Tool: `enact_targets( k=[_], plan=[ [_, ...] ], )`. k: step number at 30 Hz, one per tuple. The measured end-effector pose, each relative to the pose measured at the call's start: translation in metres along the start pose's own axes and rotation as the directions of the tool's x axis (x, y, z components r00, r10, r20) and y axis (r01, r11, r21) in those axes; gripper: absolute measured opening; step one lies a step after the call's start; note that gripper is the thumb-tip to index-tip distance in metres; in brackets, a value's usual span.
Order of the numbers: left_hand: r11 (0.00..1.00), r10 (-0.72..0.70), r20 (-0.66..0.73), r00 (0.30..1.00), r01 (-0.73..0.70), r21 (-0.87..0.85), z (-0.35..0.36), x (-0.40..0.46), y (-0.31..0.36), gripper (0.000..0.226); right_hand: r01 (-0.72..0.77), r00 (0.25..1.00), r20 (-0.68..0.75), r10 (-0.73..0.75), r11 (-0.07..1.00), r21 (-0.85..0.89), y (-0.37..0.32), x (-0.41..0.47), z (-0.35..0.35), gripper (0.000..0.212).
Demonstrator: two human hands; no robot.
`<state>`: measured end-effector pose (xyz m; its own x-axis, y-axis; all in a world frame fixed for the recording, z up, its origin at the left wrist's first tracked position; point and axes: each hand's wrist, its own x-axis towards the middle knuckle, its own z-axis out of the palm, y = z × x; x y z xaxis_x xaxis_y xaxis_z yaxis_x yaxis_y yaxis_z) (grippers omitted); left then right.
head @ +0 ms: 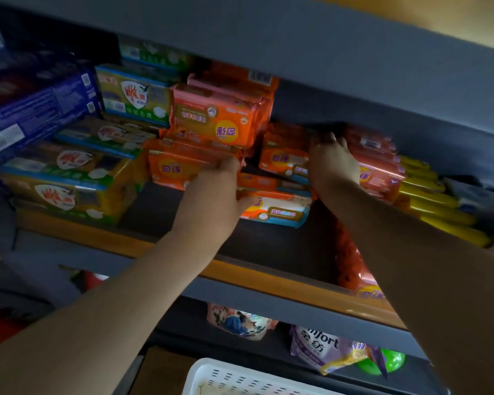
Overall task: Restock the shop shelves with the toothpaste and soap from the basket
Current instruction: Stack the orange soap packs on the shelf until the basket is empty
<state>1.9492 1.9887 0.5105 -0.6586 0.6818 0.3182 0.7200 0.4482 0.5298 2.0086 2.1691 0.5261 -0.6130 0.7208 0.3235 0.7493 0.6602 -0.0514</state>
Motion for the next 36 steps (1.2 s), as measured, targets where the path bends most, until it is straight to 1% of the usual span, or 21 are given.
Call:
enact_targets(
  k=[3,5,7,8,9,10,11,13,15,17,19,21,24,27,29,30,31,33,34,36],
  plan=[
    [0.997,0.032,0.012,0.999,-0.033,0.063,0.001,0.001,0.001,0.046,0.030,0.997,-0.078,-0.018,0.987,0.155,0.001,-0.007,-0.013,0.027],
    [0.998,0.018,0.019,1.000,-0.019,0.059,0.002,0.001,0.005,0.047,0.103,0.993,-0.087,-0.082,0.956,0.274,0.004,-0.024,-0.026,0.020],
    [0.996,0.027,0.030,0.999,-0.029,0.082,0.006,0.004,0.012,0.049,0.203,0.976,-0.009,-0.218,0.895,0.396,0.009,-0.050,-0.037,0.017],
    [0.995,0.039,0.030,0.999,-0.042,0.088,0.008,0.004,0.016,0.050,0.252,0.954,0.045,-0.298,0.871,0.422,0.010,-0.062,-0.040,0.020],
    [0.995,0.052,0.027,0.998,-0.054,0.083,0.010,0.005,0.019,0.051,0.288,0.933,0.080,-0.351,0.862,0.417,0.014,-0.069,-0.039,0.025],
    [0.995,0.061,0.020,0.998,-0.063,0.075,0.011,0.005,0.021,0.052,0.309,0.923,0.094,-0.374,0.864,0.398,0.017,-0.071,-0.036,0.031],
    [0.995,0.067,0.008,0.998,-0.067,0.068,0.012,0.005,0.021,0.053,0.309,0.926,0.093,-0.366,0.875,0.373,0.019,-0.069,-0.032,0.034],
    [0.993,0.107,-0.036,0.994,-0.104,0.062,0.011,0.000,0.018,0.046,0.284,0.942,0.082,-0.326,0.902,0.324,0.018,-0.062,-0.026,0.036],
    [0.978,0.206,-0.092,0.974,-0.202,0.057,0.004,-0.010,0.012,0.033,0.258,0.955,0.079,-0.285,0.933,0.251,0.014,-0.054,-0.020,0.039],
    [0.941,0.339,-0.127,0.932,-0.336,0.045,-0.002,-0.024,0.005,0.022,0.219,0.972,0.046,-0.231,0.958,0.188,0.012,-0.047,-0.013,0.040],
    [0.867,0.498,-0.085,0.863,-0.495,0.050,0.000,-0.043,0.000,0.020,0.168,0.986,-0.011,-0.168,0.980,0.109,0.010,-0.040,-0.007,0.038],
    [0.798,0.602,-0.003,0.798,-0.602,0.031,0.007,-0.062,-0.003,0.021,0.120,0.992,-0.043,-0.118,0.992,0.050,0.009,-0.034,-0.001,0.034],
    [0.770,0.638,0.084,0.766,-0.638,-0.029,0.011,-0.077,-0.006,0.019,0.082,0.995,-0.051,-0.080,0.996,0.040,0.008,-0.030,0.002,0.034],
    [0.756,0.654,0.113,0.748,-0.653,-0.057,0.009,-0.080,-0.006,0.019,0.072,0.996,-0.042,-0.074,0.997,-0.037,0.008,-0.030,0.001,0.041],
    [0.745,0.667,0.122,0.735,-0.662,-0.083,0.007,-0.082,-0.004,0.018,0.082,0.996,-0.021,-0.083,0.995,-0.053,0.003,-0.036,-0.007,0.042],
    [0.740,0.672,0.135,0.728,-0.665,-0.094,0.006,-0.085,-0.002,0.018,0.111,0.993,-0.033,-0.112,0.994,-0.022,0.001,-0.043,-0.015,0.040],
    [0.741,0.671,0.150,0.726,-0.664,-0.100,0.005,-0.088,0.000,0.018,0.158,0.985,-0.077,-0.155,0.986,0.045,0.000,-0.055,-0.023,0.036],
    [0.755,0.654,0.193,0.731,-0.646,-0.111,0.008,-0.095,0.000,0.016,0.290,0.950,-0.196,-0.244,0.920,0.265,0.000,-0.091,-0.043,0.028],
    [0.769,0.638,0.227,0.736,-0.627,-0.128,0.012,-0.101,-0.002,0.015,0.338,0.938,-0.208,-0.278,0.869,0.360,0.003,-0.115,-0.053,0.028],
    [0.812,0.582,0.313,0.750,-0.552,-0.190,0.025,-0.119,-0.009,0.012,0.366,0.930,-0.165,-0.327,0.815,0.448,0.016,-0.167,-0.063,0.025]
  ],
)
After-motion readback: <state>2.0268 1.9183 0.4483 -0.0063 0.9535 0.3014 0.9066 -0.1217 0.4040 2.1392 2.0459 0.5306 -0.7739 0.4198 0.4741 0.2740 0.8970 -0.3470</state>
